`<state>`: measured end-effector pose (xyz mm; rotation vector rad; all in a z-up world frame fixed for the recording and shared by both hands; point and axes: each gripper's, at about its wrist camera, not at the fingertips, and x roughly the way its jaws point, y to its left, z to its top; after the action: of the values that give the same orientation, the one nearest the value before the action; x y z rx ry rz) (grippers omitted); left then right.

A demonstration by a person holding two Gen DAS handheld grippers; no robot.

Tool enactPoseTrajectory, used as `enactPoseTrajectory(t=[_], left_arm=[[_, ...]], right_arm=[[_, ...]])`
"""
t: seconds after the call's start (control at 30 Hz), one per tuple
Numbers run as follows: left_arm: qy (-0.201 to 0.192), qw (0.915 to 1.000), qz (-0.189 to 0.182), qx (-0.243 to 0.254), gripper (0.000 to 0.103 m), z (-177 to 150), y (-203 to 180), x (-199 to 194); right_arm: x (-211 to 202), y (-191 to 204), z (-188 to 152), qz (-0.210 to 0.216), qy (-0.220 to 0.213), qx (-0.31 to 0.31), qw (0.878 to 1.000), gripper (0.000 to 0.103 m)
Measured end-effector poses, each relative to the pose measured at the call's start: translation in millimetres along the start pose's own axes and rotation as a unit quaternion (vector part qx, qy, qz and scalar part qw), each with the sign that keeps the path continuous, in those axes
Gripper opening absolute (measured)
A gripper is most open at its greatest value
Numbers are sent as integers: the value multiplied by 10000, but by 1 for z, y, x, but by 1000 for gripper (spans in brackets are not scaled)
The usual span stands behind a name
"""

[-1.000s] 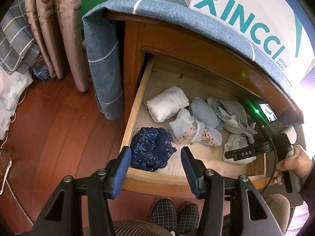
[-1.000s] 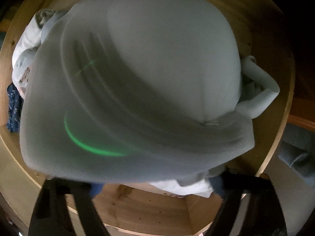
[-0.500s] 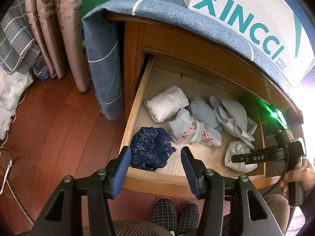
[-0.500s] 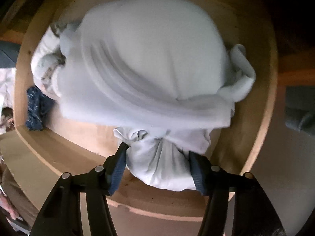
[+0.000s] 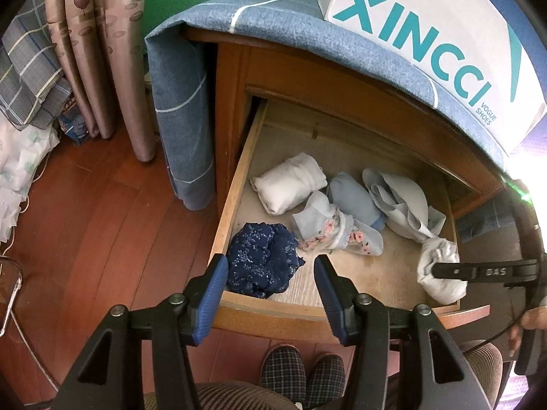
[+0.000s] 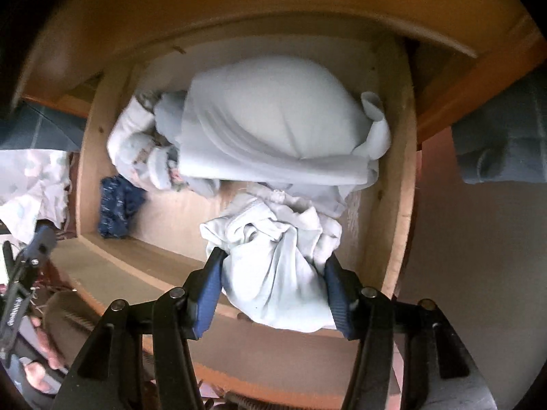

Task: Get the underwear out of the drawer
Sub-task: 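Grasp the white cloth bundle in the drawer with the right tool, then lower the left tool into the drawer and grasp the navy sparkly item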

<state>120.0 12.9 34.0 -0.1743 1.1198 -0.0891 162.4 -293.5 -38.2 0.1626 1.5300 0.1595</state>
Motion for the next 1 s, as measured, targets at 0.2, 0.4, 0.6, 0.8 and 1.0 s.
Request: enactPoseTrajectory(t=[0.2,0.4,0.6,0.8,1.0], left_arm=[[72,9998,-171,121,54,5,-3,-1],[525,9966,-222,591,54,26,-16,13],[1396,9855,-529,811,54,45,-25,45],[2093,9702,-228,1200,54,42,-37,83],[2661,9570,5,1156,54,38,-30,113]], right_arm=[[-30,6,11,-59,-303,74,9995,52],[-22,5,-5,-7,-617,319,9976,52],[-14,2,-13,172,-741,448,9961,52],[-14,-3,-13,344,-820,542,9946,52],[-13,-1,-13,283,-793,482,9953,52]])
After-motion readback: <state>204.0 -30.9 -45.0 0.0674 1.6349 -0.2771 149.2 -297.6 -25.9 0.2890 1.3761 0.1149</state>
